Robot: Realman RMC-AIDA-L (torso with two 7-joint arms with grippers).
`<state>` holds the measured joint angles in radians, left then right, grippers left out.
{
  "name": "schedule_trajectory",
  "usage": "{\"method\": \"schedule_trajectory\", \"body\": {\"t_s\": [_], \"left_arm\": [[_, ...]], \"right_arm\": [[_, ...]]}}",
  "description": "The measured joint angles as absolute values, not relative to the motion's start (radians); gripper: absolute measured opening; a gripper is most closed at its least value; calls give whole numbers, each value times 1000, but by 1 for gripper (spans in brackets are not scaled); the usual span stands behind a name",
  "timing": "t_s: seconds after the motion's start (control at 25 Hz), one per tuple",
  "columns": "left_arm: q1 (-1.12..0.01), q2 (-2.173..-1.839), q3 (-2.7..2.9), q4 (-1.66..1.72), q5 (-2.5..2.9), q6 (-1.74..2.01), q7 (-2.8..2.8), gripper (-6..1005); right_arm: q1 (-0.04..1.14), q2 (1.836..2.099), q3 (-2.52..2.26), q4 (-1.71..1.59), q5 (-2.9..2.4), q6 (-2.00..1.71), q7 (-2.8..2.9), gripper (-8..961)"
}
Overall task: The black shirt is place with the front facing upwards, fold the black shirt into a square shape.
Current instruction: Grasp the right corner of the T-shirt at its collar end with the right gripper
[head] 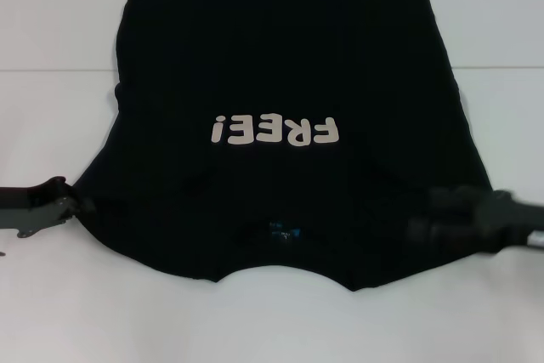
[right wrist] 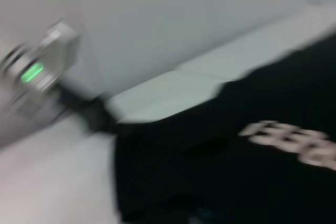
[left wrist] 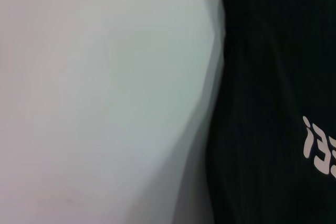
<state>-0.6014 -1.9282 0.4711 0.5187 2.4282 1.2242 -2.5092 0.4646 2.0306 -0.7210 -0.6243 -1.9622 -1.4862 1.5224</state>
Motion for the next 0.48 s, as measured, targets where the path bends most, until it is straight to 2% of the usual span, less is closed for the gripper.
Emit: {"method": "schedule_trajectory", "body": {"t_s": [0.28,0.36,0.48], "left_arm": [[-596,-1928,464,523,2417,1233,-2475,27],[-594,-1927,462,523,2408,1235,-2464,27],[-594,-1924,462,525,2403,1240,-2451,27]], "right_arm": [[526,1906,-714,-744,-2167,-1543,2336,945],[563,1884,-706,-747,-2284,-1561,2483,945],[611,1877,-656,-758,-2461,-1600,2573,944]]}}
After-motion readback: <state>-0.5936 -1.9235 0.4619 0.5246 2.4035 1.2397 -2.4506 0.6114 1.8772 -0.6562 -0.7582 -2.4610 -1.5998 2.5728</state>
